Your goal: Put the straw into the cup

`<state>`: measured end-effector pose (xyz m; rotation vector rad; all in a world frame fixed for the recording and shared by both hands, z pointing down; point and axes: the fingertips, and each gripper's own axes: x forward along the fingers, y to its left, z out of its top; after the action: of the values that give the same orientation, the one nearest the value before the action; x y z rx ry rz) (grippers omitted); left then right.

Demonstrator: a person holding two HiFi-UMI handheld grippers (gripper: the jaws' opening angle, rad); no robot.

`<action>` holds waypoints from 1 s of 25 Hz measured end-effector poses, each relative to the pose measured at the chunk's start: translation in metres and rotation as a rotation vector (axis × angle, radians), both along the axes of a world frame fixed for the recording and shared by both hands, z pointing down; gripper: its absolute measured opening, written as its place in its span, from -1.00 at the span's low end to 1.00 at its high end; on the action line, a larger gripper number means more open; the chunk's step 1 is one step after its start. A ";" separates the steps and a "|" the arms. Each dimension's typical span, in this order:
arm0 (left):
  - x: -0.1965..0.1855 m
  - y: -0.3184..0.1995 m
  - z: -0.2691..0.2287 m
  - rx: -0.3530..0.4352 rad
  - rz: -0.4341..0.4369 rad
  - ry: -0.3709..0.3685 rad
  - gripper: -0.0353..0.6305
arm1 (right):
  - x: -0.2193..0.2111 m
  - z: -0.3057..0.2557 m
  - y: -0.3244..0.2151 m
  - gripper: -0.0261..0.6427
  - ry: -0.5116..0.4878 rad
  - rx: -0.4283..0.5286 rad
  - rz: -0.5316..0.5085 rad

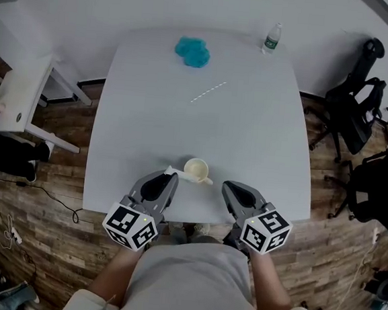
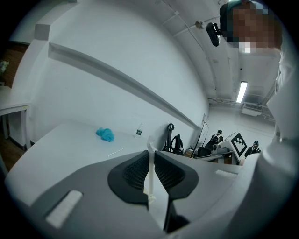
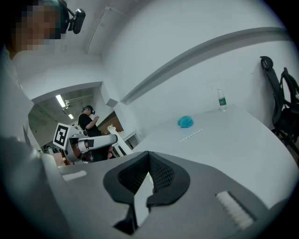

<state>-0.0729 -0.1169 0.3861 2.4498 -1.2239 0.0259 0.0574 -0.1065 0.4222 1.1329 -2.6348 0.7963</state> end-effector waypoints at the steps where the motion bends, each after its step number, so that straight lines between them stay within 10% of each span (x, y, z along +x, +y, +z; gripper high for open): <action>1: 0.001 -0.002 0.002 -0.004 0.001 0.000 -0.72 | 0.000 0.002 -0.002 -0.90 0.001 -0.003 -0.002; 25: 0.005 -0.039 0.057 -0.102 -0.002 -0.064 -0.72 | 0.009 0.042 -0.023 -0.90 0.015 -0.104 -0.012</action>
<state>-0.0675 -0.1556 0.4429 2.3766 -1.2212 0.1631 0.0659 -0.1295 0.4641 1.0910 -2.5527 0.9069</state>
